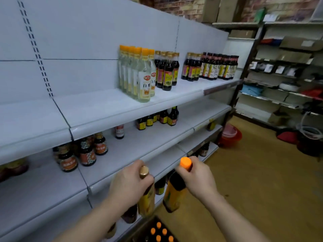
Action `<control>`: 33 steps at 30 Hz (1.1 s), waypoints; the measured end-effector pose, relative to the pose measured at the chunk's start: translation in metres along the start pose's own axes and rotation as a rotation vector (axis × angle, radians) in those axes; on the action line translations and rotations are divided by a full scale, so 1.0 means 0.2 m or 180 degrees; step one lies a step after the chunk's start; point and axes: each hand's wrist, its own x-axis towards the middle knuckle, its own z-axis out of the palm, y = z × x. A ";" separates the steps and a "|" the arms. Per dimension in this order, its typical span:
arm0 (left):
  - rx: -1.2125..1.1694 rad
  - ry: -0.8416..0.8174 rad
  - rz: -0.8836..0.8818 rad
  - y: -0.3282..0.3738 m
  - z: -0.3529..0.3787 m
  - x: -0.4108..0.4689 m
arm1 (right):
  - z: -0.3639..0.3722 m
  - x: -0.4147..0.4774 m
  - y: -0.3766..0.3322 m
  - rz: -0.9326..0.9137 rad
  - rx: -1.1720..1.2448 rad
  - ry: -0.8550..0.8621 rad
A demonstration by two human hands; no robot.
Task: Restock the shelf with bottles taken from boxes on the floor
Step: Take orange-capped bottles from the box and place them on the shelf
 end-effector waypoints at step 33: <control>-0.0086 0.0605 0.0072 0.07 -0.90 -0.27 | -0.26 -0.08 -0.82 -0.1278 -0.0045 0.0098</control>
